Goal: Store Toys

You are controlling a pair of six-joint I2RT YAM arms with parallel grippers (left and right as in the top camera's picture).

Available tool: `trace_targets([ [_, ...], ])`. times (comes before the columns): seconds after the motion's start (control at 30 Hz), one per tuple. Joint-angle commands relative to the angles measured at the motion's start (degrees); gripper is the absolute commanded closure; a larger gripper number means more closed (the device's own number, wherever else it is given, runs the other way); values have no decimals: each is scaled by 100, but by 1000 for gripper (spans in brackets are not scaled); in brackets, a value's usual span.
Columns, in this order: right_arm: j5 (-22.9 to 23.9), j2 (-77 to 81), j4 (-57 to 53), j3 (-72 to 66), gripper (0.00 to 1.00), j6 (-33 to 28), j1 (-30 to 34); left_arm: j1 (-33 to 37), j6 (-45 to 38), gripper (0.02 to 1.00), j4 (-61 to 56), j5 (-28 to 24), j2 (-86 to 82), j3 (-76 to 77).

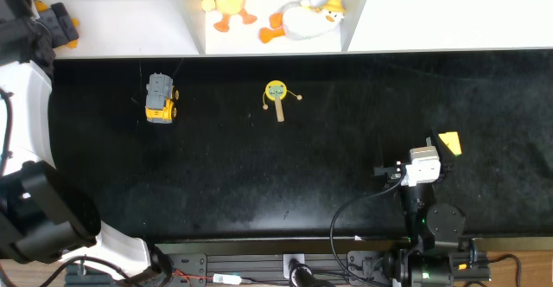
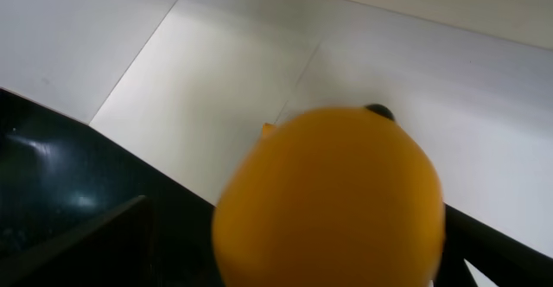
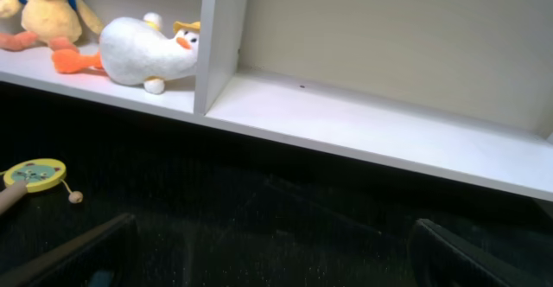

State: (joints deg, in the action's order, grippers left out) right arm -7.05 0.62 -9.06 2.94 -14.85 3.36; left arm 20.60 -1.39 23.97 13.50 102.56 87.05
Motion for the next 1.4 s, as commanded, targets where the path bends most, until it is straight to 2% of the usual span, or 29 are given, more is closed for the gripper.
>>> trace_targets([
  [0.03, 4, -37, 28, 9, 5, 7, 4, -44, 37, 20, 37, -42, -195, 122],
  [0.47, 4, -37, 28, 9, 5, 7, 4, -55, -31, 20, 922, -37, -970, 35],
  [0.77, 4, -37, 28, 9, 5, 7, 4, -258, -63, 20, 951, -59, -2002, -1270],
  [0.9, 4, -37, 28, 9, 5, 7, 4, -514, 376, 20, 914, -114, -2804, -2210],
  [1.03, 4, -37, 28, 9, 5, 7, 4, -918, 791, 20, 892, -509, -3438, -3112],
  [1.13, 4, -37, 28, 9, 7, 7, 4, -1318, 1274, 20, 883, -614, -3713, -3703],
  [1.23, 4, -37, 28, 9, 3, 7, 4, -1716, 1668, 20, 809, -621, -3724, -4105],
  [1.4, 4, -37, 28, 9, 5, 7, 4, -2332, 1683, 20, 310, -575, -3143, -4207],
])
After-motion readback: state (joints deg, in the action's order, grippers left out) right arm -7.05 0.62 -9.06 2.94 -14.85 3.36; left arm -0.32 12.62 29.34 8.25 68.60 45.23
